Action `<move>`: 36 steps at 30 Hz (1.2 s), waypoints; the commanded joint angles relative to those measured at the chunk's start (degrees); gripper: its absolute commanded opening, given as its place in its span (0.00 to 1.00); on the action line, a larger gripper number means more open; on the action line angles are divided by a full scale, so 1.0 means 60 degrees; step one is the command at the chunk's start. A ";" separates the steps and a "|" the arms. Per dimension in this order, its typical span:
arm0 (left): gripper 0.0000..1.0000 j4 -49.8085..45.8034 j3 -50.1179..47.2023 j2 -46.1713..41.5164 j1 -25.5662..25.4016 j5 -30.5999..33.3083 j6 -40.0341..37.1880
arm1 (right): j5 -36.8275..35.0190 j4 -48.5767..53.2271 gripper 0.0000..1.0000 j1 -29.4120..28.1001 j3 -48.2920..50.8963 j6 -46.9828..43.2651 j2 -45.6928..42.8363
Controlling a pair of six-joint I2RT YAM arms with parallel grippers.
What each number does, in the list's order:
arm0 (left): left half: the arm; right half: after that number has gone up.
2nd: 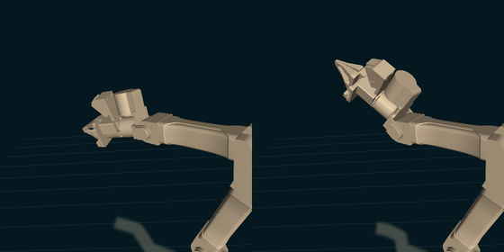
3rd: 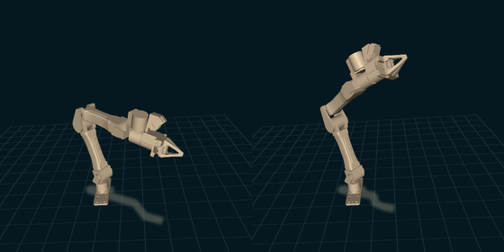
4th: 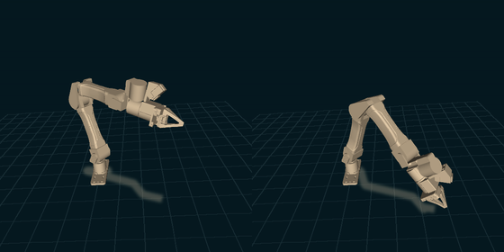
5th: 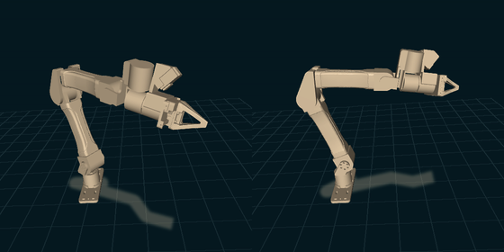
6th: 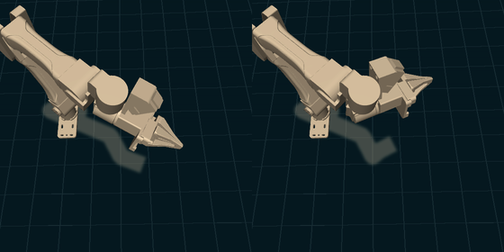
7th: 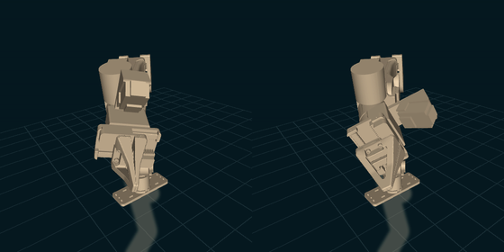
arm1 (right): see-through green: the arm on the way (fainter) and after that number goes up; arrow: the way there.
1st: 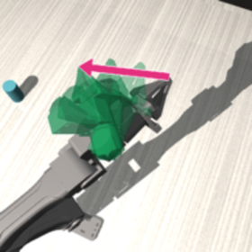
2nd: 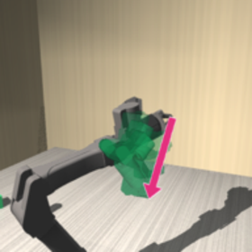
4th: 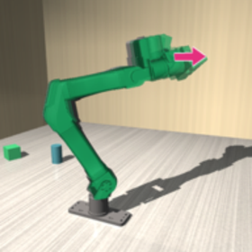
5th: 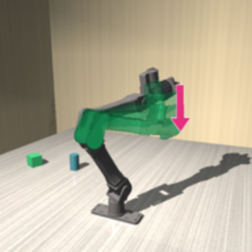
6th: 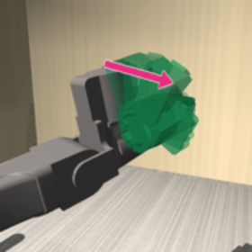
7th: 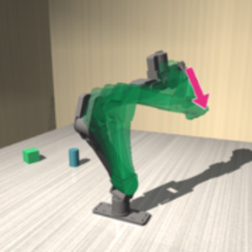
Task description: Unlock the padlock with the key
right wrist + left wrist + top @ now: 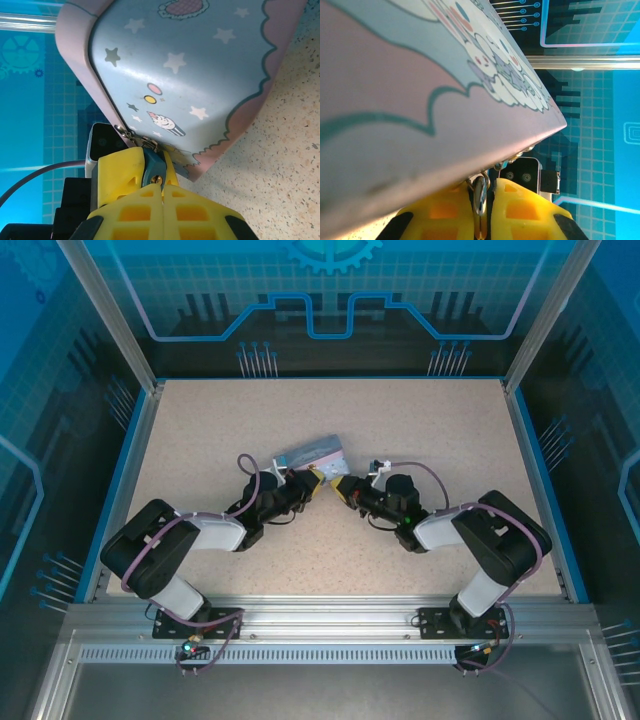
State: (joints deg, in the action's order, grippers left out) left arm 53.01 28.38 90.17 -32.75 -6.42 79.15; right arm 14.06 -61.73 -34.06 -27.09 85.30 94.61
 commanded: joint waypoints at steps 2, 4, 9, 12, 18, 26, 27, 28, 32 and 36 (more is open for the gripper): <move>0.00 0.0395 0.0089 -0.0092 -0.0102 0.0027 -0.0092 | -0.0022 -0.0199 0.00 0.0023 -0.0304 -0.0091 0.0250; 0.00 0.0394 0.0090 -0.0089 -0.0096 0.0036 -0.0088 | -0.0044 -0.0213 0.00 0.0019 -0.0274 -0.0080 0.0286; 0.00 0.0457 0.0119 -0.0046 -0.0137 0.0055 -0.0064 | -0.0061 -0.0471 0.00 0.0009 -0.0289 0.0033 0.0543; 0.00 0.0485 0.0119 -0.0032 -0.0177 0.0057 -0.0061 | 0.0080 -0.0824 0.00 -0.0017 -0.0404 0.0146 0.0770; 0.00 0.0884 0.0125 0.0173 -0.0263 0.0032 -0.0037 | 0.0537 -0.1822 0.00 -0.0087 -0.0708 0.0535 0.1178; 0.00 0.2092 -0.0137 0.0568 -0.0314 -0.0078 0.0160 | 0.0840 -0.3090 0.00 0.0155 -0.0773 0.1406 0.2039; 0.00 0.2189 -0.0154 0.0586 -0.0327 -0.0135 0.0215 | 0.0900 -0.3212 0.00 0.0250 -0.0780 0.1477 0.2136; 0.00 0.2209 -0.0160 0.0587 -0.0323 -0.0206 0.0239 | 0.1066 -0.3288 0.00 0.0358 -0.0840 0.1549 0.2242; 0.00 0.2124 -0.0260 0.0418 -0.0321 -0.0307 0.0153 | 0.1521 -0.3185 0.00 0.0488 -0.1157 0.1497 0.2254; 0.00 0.1888 -0.0275 0.0237 -0.0323 -0.0432 0.0074 | 0.2026 -0.2466 0.00 0.0756 -0.1419 0.1145 0.2042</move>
State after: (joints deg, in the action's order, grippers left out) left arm 59.88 27.35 93.30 -32.73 -1.28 79.61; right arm 23.64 -75.68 -30.20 -32.18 93.41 107.70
